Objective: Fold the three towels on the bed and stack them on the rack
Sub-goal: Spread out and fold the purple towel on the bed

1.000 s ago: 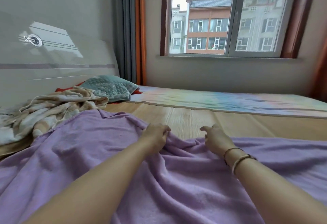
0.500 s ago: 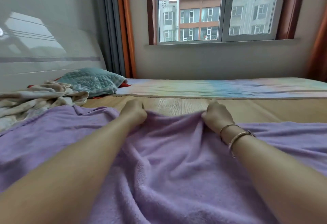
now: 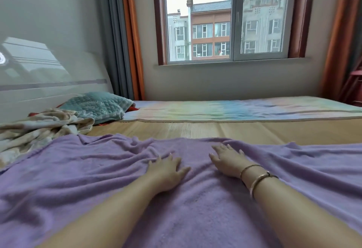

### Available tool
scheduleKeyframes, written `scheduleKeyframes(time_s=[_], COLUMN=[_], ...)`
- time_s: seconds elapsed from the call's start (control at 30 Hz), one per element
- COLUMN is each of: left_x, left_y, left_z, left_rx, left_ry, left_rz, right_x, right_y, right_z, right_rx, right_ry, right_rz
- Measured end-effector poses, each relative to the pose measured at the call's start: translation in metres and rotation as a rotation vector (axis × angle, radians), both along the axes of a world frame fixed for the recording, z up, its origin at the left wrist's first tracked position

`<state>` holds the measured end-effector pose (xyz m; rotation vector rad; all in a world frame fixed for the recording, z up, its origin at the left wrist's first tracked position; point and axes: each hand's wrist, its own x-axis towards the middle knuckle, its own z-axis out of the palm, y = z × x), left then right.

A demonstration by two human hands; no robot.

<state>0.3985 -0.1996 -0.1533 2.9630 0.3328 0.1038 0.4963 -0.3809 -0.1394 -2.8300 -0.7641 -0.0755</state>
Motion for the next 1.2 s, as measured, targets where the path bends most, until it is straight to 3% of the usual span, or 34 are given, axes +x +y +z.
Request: scheduleKeyframes(time_s=[0.3, 0.43, 0.6, 0.73, 0.9, 1.2], left_x=[-0.109, -0.153, -0.187, -0.185, -0.166, -0.087], left_y=[-0.169, -0.193, -0.199, -0.221, -0.292, -0.508], left_z=[0.0, -0.003, 0.005, 0.029, 0.048, 0.052], left_rx=[-0.094, -0.01, -0.059, -0.087, -0.076, -0.171], left_ry=[0.136, 0.172, 0.18, 0.104, 0.071, -0.024], left_rz=[-0.171, -0.166, -0.124, -0.087, -0.248, -0.598], right_x=[-0.115, -0.179, -0.218, -0.226, -0.227, -0.212], right_y=[-0.186, -0.256, -0.281, -0.296, -0.359, -0.567], right_z=[0.014, 0.006, -0.004, 0.012, 0.034, 0.047], right_rx=[-0.067, -0.13, -0.088, -0.028, 0.029, 0.095], right_ry=[0.103, 0.204, 0.22, 0.185, 0.101, -0.028], right_rz=[-0.205, -0.287, -0.276, -0.275, -0.345, -0.726])
